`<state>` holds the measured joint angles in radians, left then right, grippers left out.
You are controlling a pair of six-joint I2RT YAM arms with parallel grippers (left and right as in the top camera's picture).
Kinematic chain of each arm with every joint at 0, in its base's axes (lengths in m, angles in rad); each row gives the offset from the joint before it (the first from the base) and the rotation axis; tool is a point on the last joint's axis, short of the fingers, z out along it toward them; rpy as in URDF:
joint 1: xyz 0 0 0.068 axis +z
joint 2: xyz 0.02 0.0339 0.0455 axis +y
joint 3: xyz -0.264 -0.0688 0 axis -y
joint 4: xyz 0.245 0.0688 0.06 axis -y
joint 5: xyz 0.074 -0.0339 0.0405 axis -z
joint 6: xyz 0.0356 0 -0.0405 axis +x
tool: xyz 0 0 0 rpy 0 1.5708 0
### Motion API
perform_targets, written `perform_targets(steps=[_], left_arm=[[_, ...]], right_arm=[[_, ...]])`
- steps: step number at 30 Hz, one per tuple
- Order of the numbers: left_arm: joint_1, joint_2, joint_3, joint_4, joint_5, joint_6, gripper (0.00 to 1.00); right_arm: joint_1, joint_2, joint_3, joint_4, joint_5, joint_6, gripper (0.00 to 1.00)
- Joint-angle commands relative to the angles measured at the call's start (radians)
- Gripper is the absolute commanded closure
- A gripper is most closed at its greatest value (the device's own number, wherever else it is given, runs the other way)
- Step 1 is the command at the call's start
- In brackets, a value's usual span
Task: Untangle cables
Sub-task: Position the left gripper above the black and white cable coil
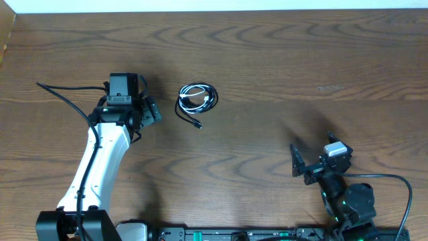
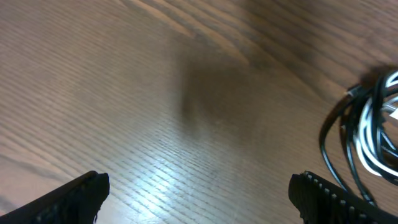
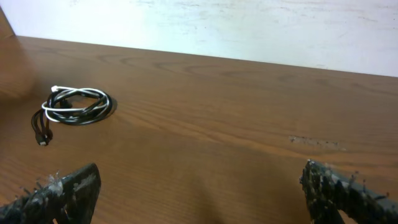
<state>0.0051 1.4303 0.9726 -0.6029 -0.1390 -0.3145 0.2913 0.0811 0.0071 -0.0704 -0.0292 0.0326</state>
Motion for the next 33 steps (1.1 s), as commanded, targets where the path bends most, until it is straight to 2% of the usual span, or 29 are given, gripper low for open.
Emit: perform_targets(steps=[1,11,21,33], left_arm=[[-0.002,0.012,-0.007,-0.010,-0.047,-0.005,0.02],[-0.002,0.042,-0.008,-0.009,-0.043,-0.029,0.02],[-0.002,0.117,-0.008,0.056,0.133,-0.031,0.02],[-0.002,0.144,-0.008,0.060,0.155,-0.031,0.02]], right_arm=[[0.004,-0.001,-0.002,-0.005,0.004,-0.015,0.01],[0.004,-0.001,-0.002,-0.005,0.004,-0.015,0.01],[0.004,-0.001,-0.002,-0.005,0.004,-0.015,0.01],[0.004,-0.001,-0.002,-0.005,0.004,-0.015,0.01]])
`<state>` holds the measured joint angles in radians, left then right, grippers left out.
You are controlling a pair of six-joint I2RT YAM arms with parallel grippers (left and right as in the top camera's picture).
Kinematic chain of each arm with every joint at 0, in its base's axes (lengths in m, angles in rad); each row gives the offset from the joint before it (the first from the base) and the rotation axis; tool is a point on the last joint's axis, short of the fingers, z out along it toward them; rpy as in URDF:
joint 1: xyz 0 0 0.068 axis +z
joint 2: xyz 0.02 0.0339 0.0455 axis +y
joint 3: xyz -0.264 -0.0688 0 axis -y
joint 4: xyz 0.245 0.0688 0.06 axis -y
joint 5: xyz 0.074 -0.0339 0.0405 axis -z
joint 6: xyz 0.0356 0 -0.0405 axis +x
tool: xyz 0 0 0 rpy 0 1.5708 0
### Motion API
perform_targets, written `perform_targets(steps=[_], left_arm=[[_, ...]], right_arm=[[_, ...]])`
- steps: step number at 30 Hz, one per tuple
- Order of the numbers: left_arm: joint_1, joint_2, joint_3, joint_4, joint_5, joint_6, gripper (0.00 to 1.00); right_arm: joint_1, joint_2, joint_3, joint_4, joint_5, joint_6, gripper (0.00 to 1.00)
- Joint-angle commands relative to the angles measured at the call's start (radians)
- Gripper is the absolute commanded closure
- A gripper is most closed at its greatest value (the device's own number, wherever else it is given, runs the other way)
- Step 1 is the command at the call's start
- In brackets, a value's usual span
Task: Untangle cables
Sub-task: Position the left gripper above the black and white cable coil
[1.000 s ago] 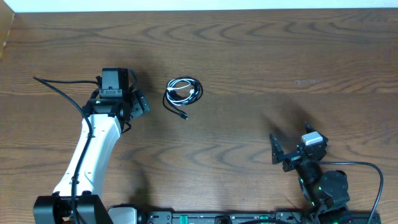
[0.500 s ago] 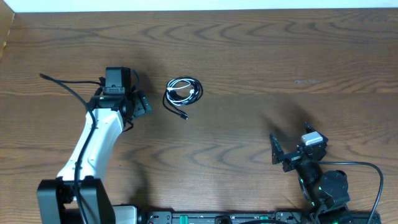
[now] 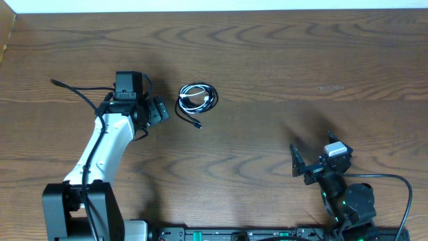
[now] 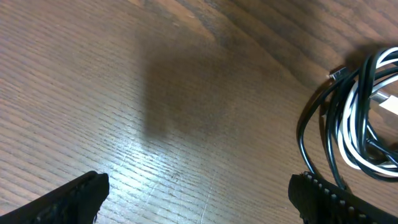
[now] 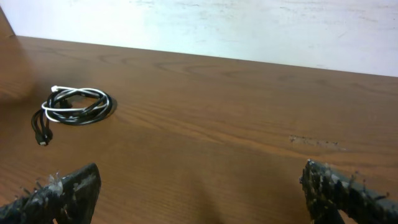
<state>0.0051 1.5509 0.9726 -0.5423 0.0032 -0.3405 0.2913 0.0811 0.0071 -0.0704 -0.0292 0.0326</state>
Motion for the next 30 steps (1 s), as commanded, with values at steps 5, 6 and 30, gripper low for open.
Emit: perform_targets(steps=[5,6,30], left_arm=[[-0.002,0.037,-0.008,0.016,0.013,-0.005,0.02],[-0.002,0.037,-0.008,0.025,0.013,-0.005,0.02],[-0.002,0.037,-0.008,0.105,0.117,-0.084,0.06]], right_arm=[[0.004,-0.001,-0.002,-0.005,0.004,-0.015,0.01],[0.004,-0.001,-0.002,-0.005,0.004,-0.015,0.01],[0.004,-0.001,-0.002,-0.005,0.004,-0.015,0.01]])
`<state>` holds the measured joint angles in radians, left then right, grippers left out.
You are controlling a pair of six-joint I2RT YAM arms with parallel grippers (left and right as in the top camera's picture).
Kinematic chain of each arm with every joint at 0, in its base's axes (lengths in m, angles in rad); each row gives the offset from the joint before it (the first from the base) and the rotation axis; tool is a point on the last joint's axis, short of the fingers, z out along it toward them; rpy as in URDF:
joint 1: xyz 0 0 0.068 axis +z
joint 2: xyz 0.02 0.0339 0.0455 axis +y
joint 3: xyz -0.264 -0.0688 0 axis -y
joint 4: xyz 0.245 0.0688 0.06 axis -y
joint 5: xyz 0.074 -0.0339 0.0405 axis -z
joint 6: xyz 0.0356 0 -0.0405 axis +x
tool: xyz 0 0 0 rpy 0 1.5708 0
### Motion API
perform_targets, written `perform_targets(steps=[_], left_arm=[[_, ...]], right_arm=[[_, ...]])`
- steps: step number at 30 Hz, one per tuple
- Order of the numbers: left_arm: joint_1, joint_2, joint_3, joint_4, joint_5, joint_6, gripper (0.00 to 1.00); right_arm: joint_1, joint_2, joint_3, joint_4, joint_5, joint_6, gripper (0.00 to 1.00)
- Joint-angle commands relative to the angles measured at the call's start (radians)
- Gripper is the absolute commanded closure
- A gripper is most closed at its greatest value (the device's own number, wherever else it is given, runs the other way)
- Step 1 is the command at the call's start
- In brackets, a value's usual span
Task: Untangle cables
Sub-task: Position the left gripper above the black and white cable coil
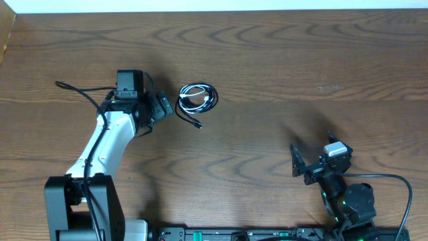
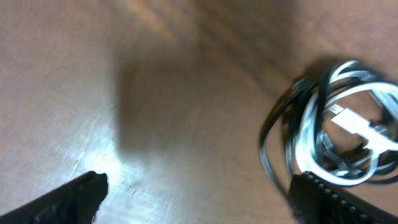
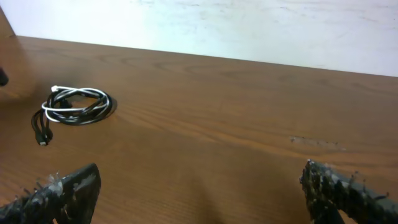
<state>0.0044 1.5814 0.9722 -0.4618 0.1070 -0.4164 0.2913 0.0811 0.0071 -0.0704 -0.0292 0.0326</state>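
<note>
A small coil of black and white cables (image 1: 196,98) lies tangled together on the wooden table, with a black plug end trailing toward the front. The same bundle (image 2: 336,140) fills the right of the left wrist view, blurred, and shows far left as the bundle (image 3: 74,104) in the right wrist view. My left gripper (image 1: 162,107) is open just left of the coil, its right finger close to the cable's edge. My right gripper (image 1: 301,166) is open near the front right, far from the cables, with nothing between its fingers.
The brown wooden table (image 1: 281,80) runs to a white wall at the back. The left arm's own black lead (image 1: 73,88) loops over the table at the left. The right arm's base (image 1: 348,201) sits at the front edge.
My left gripper has moved a little further right, closer to the coil, which now sits larger in its wrist view. The right arm and the cables have not moved.
My left gripper was open well left of the coil, then nearer to it, and now stands right beside it. The coil has stayed in place and the right gripper has stayed open at the front right throughout.
</note>
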Motion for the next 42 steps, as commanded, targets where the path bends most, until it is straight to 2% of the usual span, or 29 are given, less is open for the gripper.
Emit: perform_targets(steps=[1,3,5,6,7,8,12,13,14,16,17,18,20,21,22,42], left_arm=[[-0.001,0.007,-0.007,0.035,0.013,-0.008,0.09],[-0.001,0.007,-0.007,0.054,0.013,-0.008,0.16],[-0.002,0.007,-0.007,0.068,0.013,-0.008,0.31],[-0.002,0.007,-0.007,0.071,0.013,-0.008,0.43],[-0.002,0.007,-0.007,0.072,0.013,-0.008,0.69],[-0.002,0.007,-0.007,0.076,0.013,-0.008,0.91],[-0.002,0.007,-0.007,0.090,0.033,-0.008,0.92],[-0.002,0.007,-0.007,0.094,0.046,-0.008,0.92],[-0.002,0.007,-0.007,0.097,0.066,-0.008,0.87],[-0.005,0.008,-0.007,0.102,0.090,-0.009,0.58],[-0.009,0.008,-0.007,0.104,0.092,-0.011,0.47],[-0.021,0.013,-0.007,0.105,0.092,-0.027,0.30],[-0.037,0.020,-0.007,0.101,0.092,-0.031,0.17],[-0.045,0.023,-0.007,0.098,0.092,-0.031,0.06],[-0.061,0.029,-0.007,0.092,0.091,-0.031,0.02],[-0.067,0.030,-0.007,0.090,0.091,-0.031,0.02]], right_arm=[[0.004,-0.001,-0.002,-0.005,0.004,-0.015,0.01],[0.004,-0.001,-0.002,-0.005,0.004,-0.015,0.01],[0.004,-0.001,-0.002,-0.005,0.004,-0.015,0.01],[0.004,-0.001,-0.002,-0.005,0.004,-0.015,0.01],[0.004,-0.001,-0.002,-0.005,0.004,-0.015,0.01],[0.004,-0.001,-0.002,-0.005,0.004,-0.015,0.01],[0.004,-0.001,-0.002,-0.005,0.004,-0.015,0.01],[0.004,-0.001,-0.002,-0.005,0.004,-0.015,0.01],[0.004,-0.001,-0.002,-0.005,0.004,-0.015,0.01],[0.004,-0.001,-0.002,-0.005,0.004,-0.015,0.01],[0.004,-0.001,-0.002,-0.005,0.004,-0.015,0.01],[0.004,-0.001,-0.002,-0.005,0.004,-0.015,0.01],[0.004,-0.001,-0.002,-0.005,0.004,-0.015,0.01],[0.004,-0.001,-0.002,-0.005,0.004,-0.015,0.01],[0.004,-0.001,-0.002,-0.005,0.004,-0.015,0.01],[0.004,-0.001,-0.002,-0.005,0.004,-0.015,0.01]])
